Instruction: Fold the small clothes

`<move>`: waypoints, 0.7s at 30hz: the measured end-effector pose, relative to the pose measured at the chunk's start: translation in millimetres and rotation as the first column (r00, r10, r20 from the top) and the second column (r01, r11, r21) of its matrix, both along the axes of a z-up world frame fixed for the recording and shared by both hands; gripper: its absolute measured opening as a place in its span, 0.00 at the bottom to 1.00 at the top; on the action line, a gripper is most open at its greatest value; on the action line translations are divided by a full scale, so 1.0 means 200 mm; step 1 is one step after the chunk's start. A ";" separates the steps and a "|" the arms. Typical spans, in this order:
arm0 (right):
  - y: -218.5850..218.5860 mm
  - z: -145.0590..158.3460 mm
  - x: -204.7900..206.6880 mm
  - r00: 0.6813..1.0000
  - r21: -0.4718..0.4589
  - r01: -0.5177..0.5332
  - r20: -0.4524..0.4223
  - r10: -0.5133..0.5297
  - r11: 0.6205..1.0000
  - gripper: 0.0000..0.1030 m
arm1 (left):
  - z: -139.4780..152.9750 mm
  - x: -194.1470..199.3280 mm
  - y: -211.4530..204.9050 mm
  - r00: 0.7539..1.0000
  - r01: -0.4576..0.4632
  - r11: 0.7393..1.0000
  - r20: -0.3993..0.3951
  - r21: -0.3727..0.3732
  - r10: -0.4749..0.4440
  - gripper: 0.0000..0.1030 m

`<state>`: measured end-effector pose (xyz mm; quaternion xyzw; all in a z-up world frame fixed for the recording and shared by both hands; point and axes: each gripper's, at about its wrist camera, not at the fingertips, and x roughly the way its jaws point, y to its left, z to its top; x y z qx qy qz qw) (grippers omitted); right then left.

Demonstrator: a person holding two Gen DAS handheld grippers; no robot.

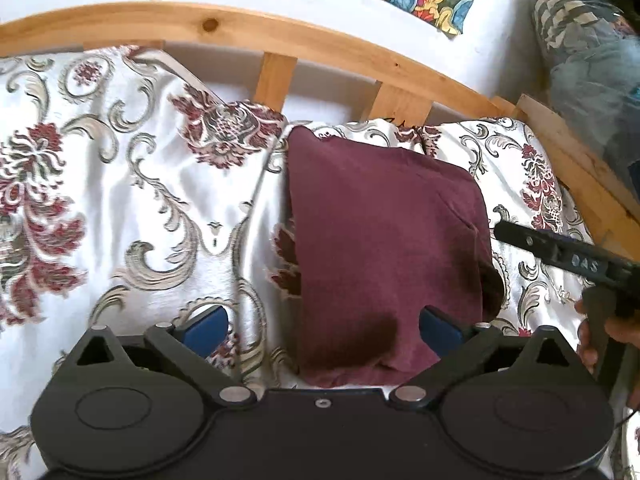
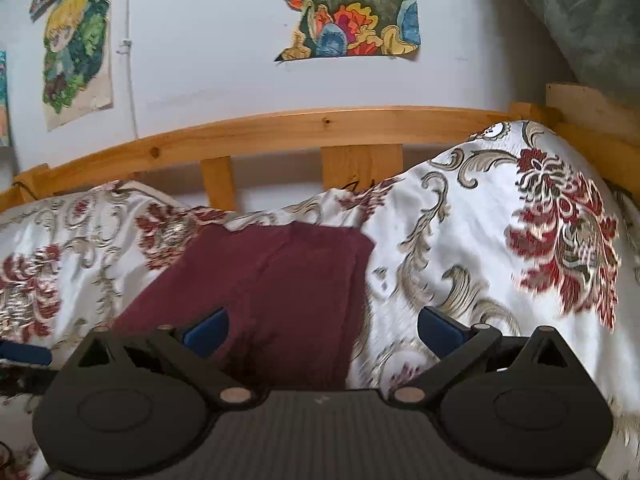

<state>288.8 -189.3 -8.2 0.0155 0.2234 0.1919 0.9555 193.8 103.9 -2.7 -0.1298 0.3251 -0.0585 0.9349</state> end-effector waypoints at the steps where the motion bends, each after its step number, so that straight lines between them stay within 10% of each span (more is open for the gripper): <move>1: 0.00 0.00 -0.03 1.000 0.001 -0.005 0.004 0.005 1.000 1.00 | 0.00 -0.02 0.01 1.000 -0.003 1.000 0.005 0.004 0.003 0.99; 21: -0.09 0.24 -0.79 0.963 0.012 0.057 0.262 -0.058 0.998 1.00 | 0.28 -0.54 -0.09 0.983 -0.061 0.989 0.179 0.133 0.037 0.99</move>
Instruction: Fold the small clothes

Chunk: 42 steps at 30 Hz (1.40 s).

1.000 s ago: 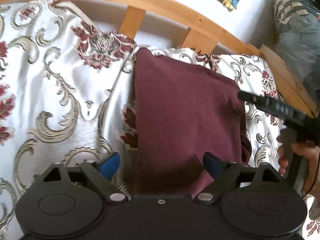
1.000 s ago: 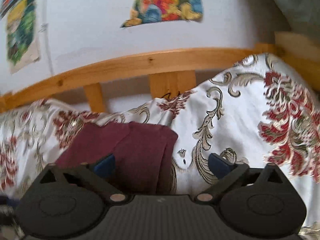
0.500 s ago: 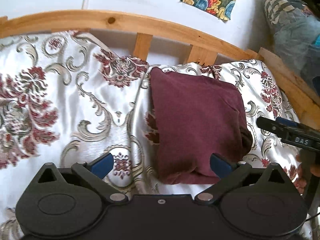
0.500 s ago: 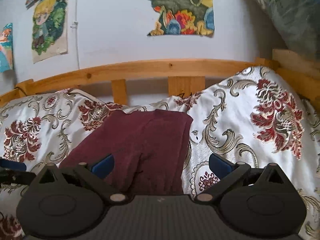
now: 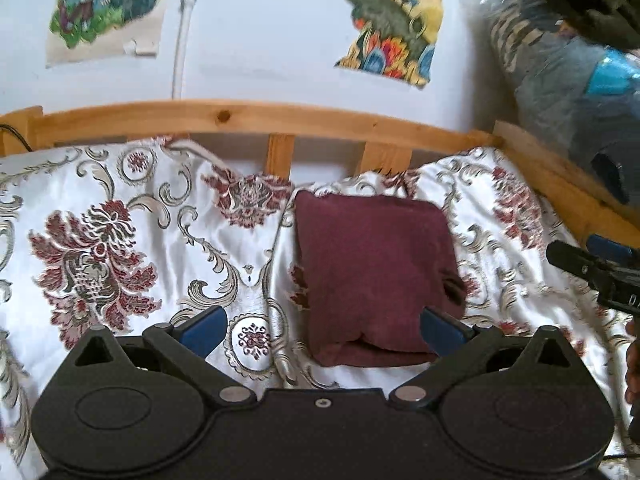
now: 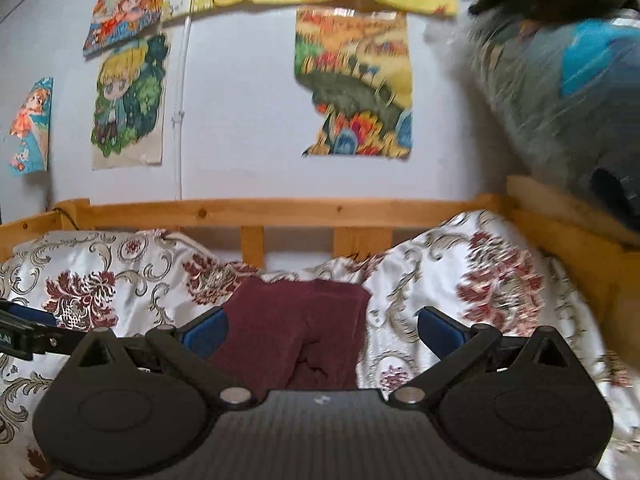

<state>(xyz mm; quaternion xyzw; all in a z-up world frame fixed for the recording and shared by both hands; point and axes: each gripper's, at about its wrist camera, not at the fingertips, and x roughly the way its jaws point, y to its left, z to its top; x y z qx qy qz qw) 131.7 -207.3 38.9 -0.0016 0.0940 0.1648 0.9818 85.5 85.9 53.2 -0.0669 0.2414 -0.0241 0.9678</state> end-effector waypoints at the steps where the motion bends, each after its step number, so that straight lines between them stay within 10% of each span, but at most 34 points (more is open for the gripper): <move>1: -0.01 0.00 -0.05 1.000 0.001 0.013 0.017 -0.013 1.000 1.00 | 0.01 -0.04 -0.01 1.000 -0.004 1.000 0.017 -0.007 0.004 0.99; 14: -0.09 -0.13 -0.49 0.998 -0.015 0.064 0.017 -0.064 0.998 1.00 | -0.14 -0.37 -0.20 0.998 0.020 0.990 0.064 0.136 -0.029 0.99; 42: -0.11 -0.40 -0.54 0.984 -0.036 0.105 -0.144 -0.109 0.994 1.00 | -0.32 -0.45 -0.14 0.992 -0.114 0.991 -0.039 0.066 0.117 0.99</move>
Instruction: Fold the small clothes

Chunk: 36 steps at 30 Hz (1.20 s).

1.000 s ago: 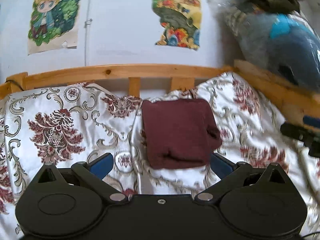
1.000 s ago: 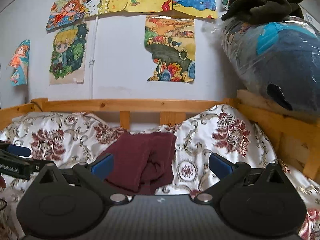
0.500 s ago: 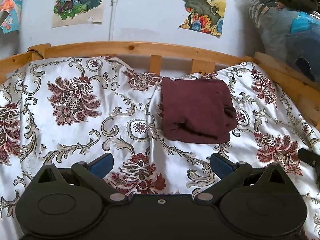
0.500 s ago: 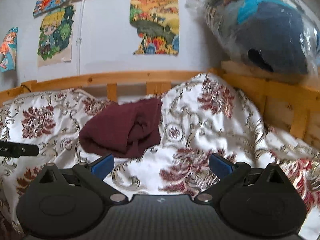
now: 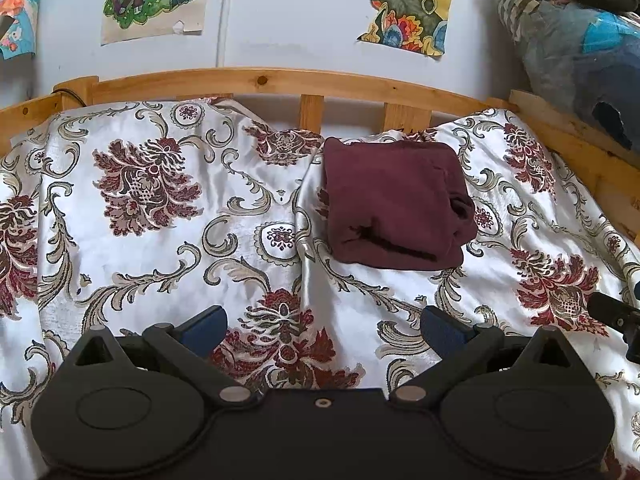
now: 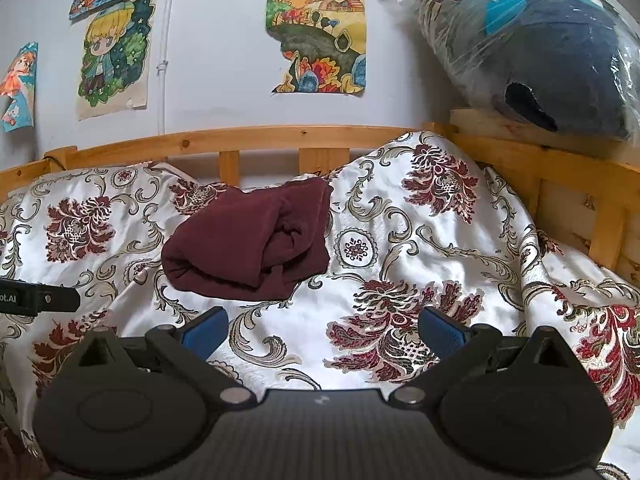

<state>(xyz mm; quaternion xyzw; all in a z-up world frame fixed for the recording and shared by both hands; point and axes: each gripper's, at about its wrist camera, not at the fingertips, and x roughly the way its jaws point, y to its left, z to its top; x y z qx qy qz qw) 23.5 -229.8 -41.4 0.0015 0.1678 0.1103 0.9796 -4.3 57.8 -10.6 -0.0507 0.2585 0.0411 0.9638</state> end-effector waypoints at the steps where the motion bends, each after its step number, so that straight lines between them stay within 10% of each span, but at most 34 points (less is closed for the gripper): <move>1: 0.00 0.00 0.00 1.000 0.000 0.001 0.000 -0.001 1.000 1.00 | 0.00 0.00 0.00 1.000 0.000 1.000 0.000 -0.001 0.000 0.99; 36: -0.01 0.00 0.01 1.000 0.012 0.011 -0.005 -0.011 1.000 1.00 | 0.01 -0.01 -0.01 1.000 0.015 1.000 0.009 0.015 -0.015 0.99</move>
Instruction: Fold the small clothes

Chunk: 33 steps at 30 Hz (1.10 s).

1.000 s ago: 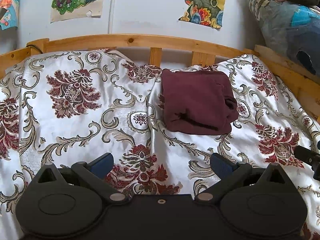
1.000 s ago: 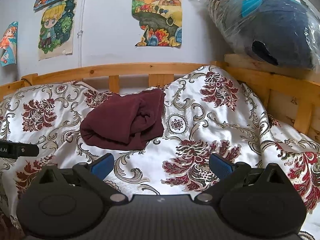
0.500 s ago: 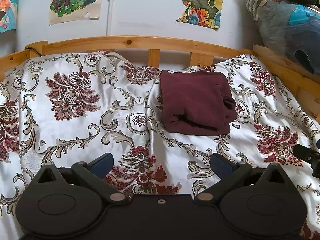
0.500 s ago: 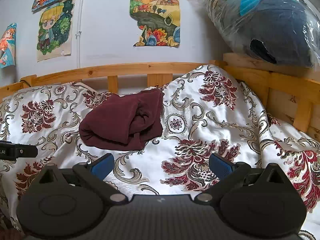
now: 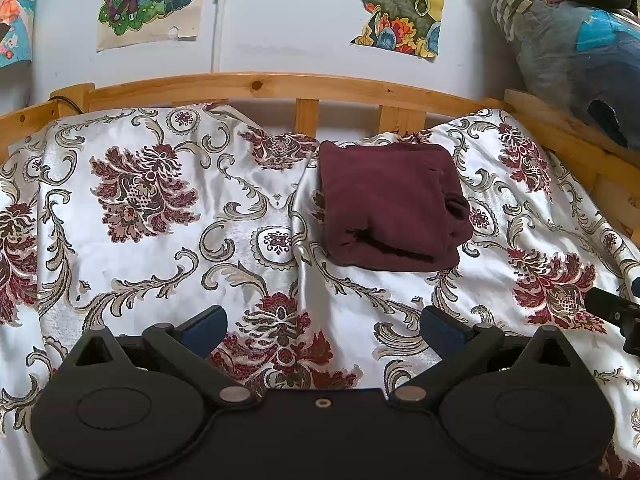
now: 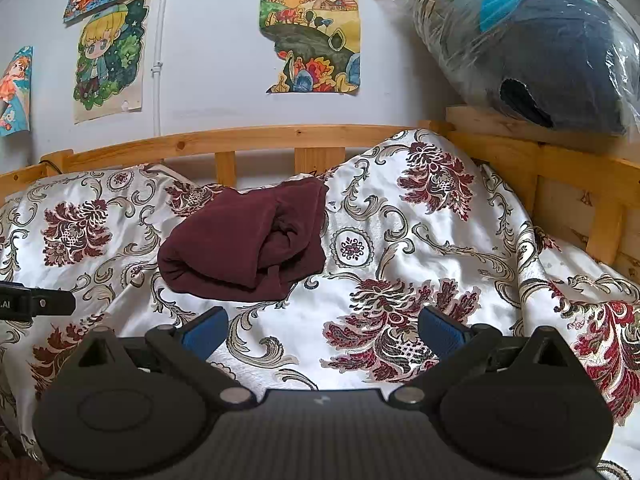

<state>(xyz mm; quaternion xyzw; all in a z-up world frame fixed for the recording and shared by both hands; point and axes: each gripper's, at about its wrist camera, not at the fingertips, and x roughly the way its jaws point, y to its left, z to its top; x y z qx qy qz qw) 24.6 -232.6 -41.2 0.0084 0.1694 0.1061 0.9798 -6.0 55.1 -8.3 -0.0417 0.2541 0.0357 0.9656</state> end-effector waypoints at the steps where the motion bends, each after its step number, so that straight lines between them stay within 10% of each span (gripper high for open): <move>1: 0.00 0.00 0.00 1.000 0.000 0.000 0.000 0.000 1.000 1.00 | 0.00 0.00 0.00 1.000 0.000 1.000 0.000 0.000 0.000 0.99; 33: 0.00 0.00 0.00 1.000 0.002 0.000 -0.001 0.000 1.000 1.00 | 0.01 0.00 0.01 1.000 0.000 1.000 0.004 0.002 0.000 0.99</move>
